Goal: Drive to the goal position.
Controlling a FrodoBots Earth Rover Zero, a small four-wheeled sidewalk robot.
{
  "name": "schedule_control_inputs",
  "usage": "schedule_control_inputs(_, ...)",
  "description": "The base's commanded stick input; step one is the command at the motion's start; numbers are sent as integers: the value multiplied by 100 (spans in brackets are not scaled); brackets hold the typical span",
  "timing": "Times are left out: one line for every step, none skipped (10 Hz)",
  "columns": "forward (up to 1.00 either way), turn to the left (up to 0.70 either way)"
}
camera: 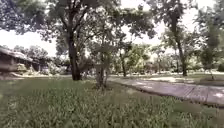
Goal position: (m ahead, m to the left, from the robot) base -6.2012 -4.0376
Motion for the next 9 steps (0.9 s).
schedule_control_inputs(100,-27)
schedule_control_inputs(100,-27)
schedule_control_inputs(100,-27)
schedule_control_inputs(100,-27)
schedule_control_inputs(100,-27)
schedule_control_inputs(100,-27)
schedule_control_inputs(100,-27)
schedule_control_inputs(100,-27)
schedule_control_inputs(100,-27)
